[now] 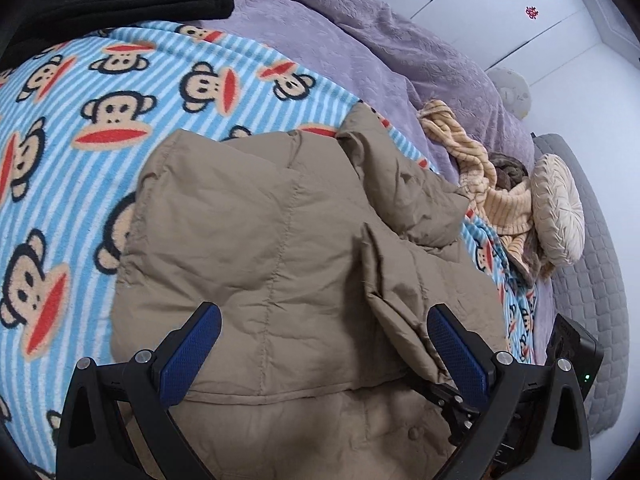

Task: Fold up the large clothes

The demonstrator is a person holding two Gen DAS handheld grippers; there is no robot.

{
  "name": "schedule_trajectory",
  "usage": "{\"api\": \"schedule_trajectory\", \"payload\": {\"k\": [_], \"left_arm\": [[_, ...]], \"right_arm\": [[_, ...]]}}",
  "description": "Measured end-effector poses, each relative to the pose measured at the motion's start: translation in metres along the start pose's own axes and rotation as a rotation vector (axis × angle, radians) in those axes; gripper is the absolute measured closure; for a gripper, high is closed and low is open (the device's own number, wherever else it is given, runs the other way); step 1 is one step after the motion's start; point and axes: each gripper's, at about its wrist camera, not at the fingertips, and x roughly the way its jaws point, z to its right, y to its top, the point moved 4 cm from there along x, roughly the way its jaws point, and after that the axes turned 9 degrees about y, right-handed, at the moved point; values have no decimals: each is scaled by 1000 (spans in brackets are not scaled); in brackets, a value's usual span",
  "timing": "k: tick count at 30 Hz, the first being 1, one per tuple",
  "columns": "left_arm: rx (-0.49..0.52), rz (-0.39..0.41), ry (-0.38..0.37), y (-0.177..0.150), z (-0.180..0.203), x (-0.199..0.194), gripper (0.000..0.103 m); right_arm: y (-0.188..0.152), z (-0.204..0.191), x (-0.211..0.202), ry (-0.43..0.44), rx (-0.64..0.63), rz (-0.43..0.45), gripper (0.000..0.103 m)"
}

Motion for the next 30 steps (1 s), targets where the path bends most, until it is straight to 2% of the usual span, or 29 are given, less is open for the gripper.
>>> {"api": "schedule_trajectory", "payload": {"k": [3, 8, 12, 16, 17, 18, 19, 21, 24, 26, 30], "left_arm": [[43, -24, -26, -3, 16, 8, 0], [69, -92, -41, -6, 31, 36, 0], [103, -123, -7, -8, 42, 58, 0], [133, -118, 20, -6, 55, 68, 3], [137, -117, 24, -5, 57, 70, 6], [144, -120, 26, -4, 60, 71, 24], [154, -129, 23, -4, 63, 73, 53], [150, -148, 6, -4, 64, 74, 85], [143, -79, 15, 0, 59, 59, 89], [133, -41, 47, 4, 49, 51, 89], [99, -72, 80, 7, 30, 63, 89]], "right_arm": [[-17, 35, -31, 23, 119, 31, 34], [-61, 130, -80, 71, 498, 118, 34], [-91, 192, -106, 132, 771, 228, 34], [-96, 230, -119, 139, 892, 335, 35], [-95, 237, -119, 152, 921, 354, 38], [-94, 242, -118, 166, 944, 366, 58], [-92, 247, -115, 171, 964, 362, 81], [-86, 251, -110, 174, 965, 358, 93], [-64, 238, -106, 176, 868, 346, 94], [-52, 229, -102, 160, 799, 327, 94], [-47, 232, -75, 82, 752, 255, 94]]}}
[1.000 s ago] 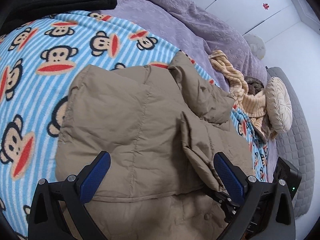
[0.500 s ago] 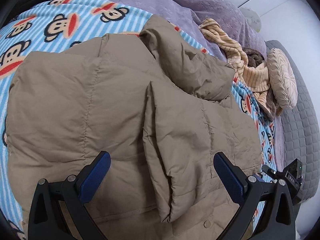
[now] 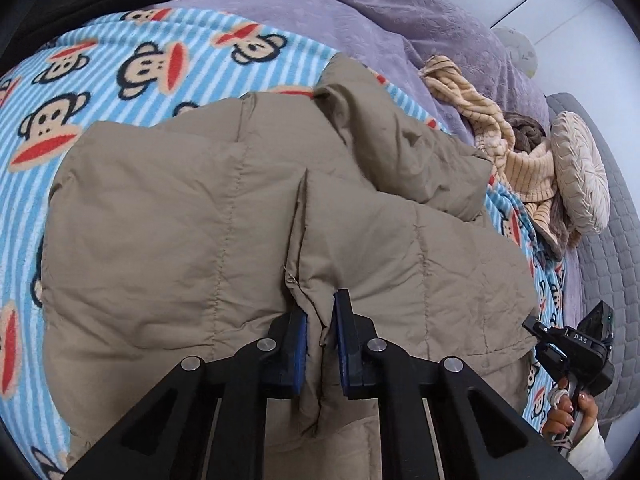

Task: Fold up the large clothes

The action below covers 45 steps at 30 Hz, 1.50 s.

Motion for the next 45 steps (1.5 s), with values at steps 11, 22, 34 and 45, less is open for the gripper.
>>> {"api": "schedule_trajectory", "payload": {"k": [11, 22, 34, 45], "left_arm": [[128, 83, 196, -16, -3, -27, 88], [183, 142, 141, 9, 29, -45, 88], [185, 63, 195, -30, 24, 12, 88], [193, 46, 288, -37, 20, -18, 88]], "right_arm": [[-22, 8, -33, -148, -43, -40, 61], [7, -30, -36, -205, -273, 61, 87], [3, 3, 9, -308, -334, 1, 91], [-16, -7, -28, -289, -283, 0, 84]]}}
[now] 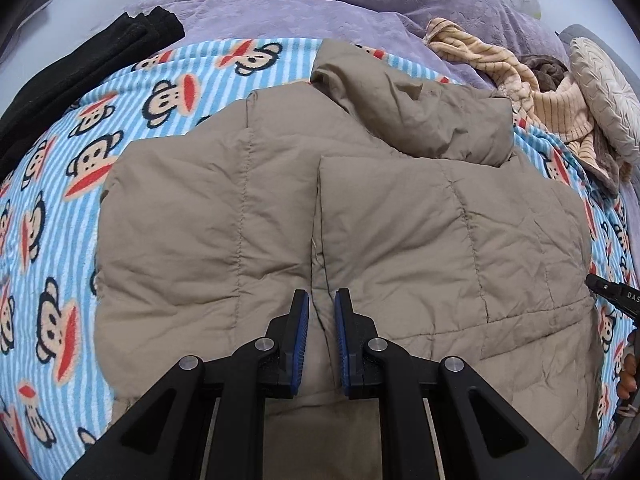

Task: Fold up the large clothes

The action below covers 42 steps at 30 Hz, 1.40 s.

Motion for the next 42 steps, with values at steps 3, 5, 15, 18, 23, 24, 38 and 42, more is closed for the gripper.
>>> {"api": "schedule_trajectory", "payload": {"k": [3, 5, 15, 18, 23, 24, 38, 42], "left_arm": [[7, -21, 12, -7, -1, -11, 88], [5, -34, 21, -12, 0, -18, 88], [-30, -97, 45, -44, 3, -46, 88], [-10, -129, 37, -60, 9, -53, 88], [5, -166, 34, -85, 18, -67, 88], [2, -173, 33, -88, 19, -70, 88], [-29, -157, 105, -113, 28, -121, 1], [-29, -148, 113, -116, 30, -133, 1]], "right_arm": [[-12, -3, -12, 24, 25, -14, 68], [-21, -5, -19, 31, 31, -22, 59], [-72, -15, -40, 64, 70, -114, 54], [-83, -17, -46, 72, 81, -132, 50], [-97, -22, -58, 86, 86, -154, 48], [-100, -23, -61, 90, 87, -161, 48], [-120, -26, -91, 138, 95, -222, 40], [-124, -28, -97, 172, 93, -228, 32]]}}
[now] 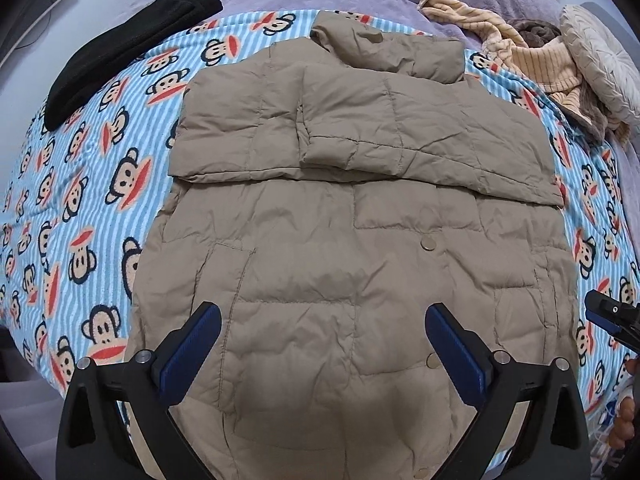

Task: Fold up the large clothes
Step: 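Move both open grippers over the jacket hem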

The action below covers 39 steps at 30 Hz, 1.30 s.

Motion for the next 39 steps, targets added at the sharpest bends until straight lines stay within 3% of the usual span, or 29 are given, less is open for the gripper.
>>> {"api": "schedule_trajectory", "payload": {"k": [3, 6, 11, 24, 39], "left_arm": [[-7, -5, -12, -6, 0, -7, 1], [-27, -1, -11, -14, -3, -15, 1], [-51, -6, -13, -29, -6, -24, 1], [-66, -17, -32, -66, -31, -27, 1], [-26, -61, -50, -145, -70, -7, 1]], "right_arm": [[-4, 1, -1, 22, 7, -11, 31], [-8, 2, -3, 59, 25, -12, 15], [-16, 3, -9, 87, 49, -6, 11], [-66, 0, -5, 80, 105, -10, 11], [-157, 13, 11, 56, 229, 18, 10]]}}
